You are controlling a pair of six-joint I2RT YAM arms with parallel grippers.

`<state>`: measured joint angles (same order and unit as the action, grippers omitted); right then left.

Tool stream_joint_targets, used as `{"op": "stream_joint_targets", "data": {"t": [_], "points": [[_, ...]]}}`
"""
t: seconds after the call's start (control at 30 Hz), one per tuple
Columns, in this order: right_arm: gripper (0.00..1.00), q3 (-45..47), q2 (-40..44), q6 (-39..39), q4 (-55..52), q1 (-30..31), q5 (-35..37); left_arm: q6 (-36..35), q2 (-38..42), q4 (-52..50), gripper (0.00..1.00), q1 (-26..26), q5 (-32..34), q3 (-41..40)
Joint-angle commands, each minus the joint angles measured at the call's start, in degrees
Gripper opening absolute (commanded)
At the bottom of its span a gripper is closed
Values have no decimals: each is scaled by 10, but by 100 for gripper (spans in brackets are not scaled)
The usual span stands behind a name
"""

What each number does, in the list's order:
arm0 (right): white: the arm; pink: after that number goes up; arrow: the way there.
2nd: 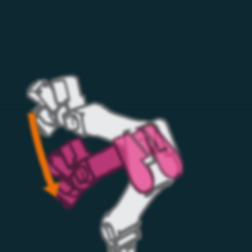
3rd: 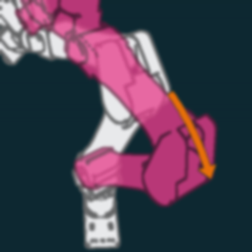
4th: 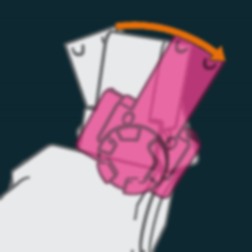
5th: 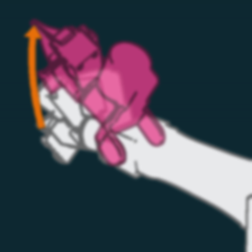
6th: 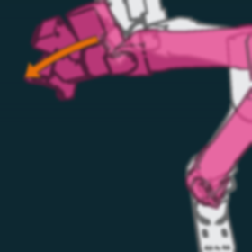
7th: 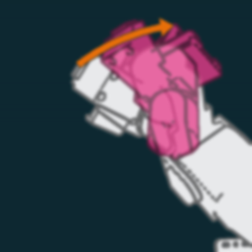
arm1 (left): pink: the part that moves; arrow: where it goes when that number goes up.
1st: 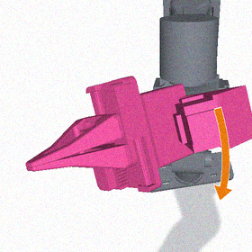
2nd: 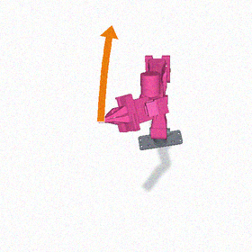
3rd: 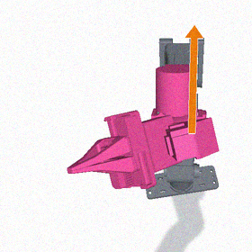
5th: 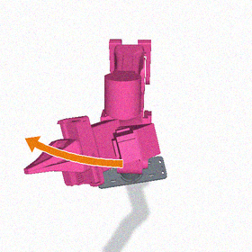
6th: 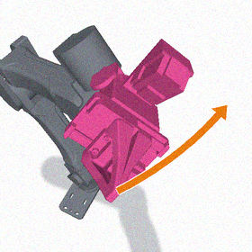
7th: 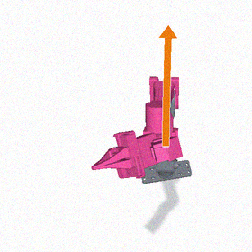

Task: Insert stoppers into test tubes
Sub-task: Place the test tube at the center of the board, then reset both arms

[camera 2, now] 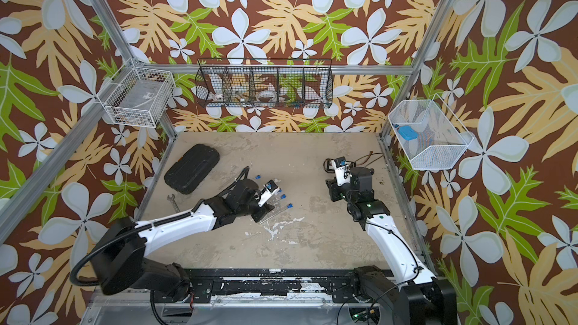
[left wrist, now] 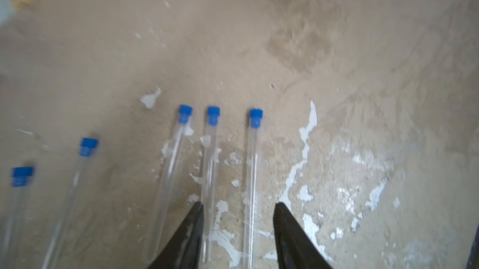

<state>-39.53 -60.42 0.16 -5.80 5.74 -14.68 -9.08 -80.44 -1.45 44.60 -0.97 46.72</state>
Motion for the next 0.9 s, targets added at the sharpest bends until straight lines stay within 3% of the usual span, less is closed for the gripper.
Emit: {"op": "stream_joint_targets", "data": {"t": [0.0,0.1,0.2,0.27,0.43,0.6,0.73,0.87], "points": [[39,46,25,27,105,-34,32,56,72,159,47,-9,134,-59],[40,109,33,8,196,-54,83,100,142,243,58,-51,249,-130],[42,174,10,-1,311,-64,120,128,192,319,63,-139,200,-202],[45,212,-12,1,392,-65,153,148,208,348,65,-191,206,-236],[45,271,-92,14,576,-66,183,100,230,434,68,-267,234,-321],[45,273,-173,9,694,-66,152,115,202,554,69,-335,227,-390],[45,292,-240,-2,783,-67,119,116,133,697,69,-344,213,-431],[49,292,-242,-3,784,-69,115,85,70,755,69,-358,165,-422]]}}
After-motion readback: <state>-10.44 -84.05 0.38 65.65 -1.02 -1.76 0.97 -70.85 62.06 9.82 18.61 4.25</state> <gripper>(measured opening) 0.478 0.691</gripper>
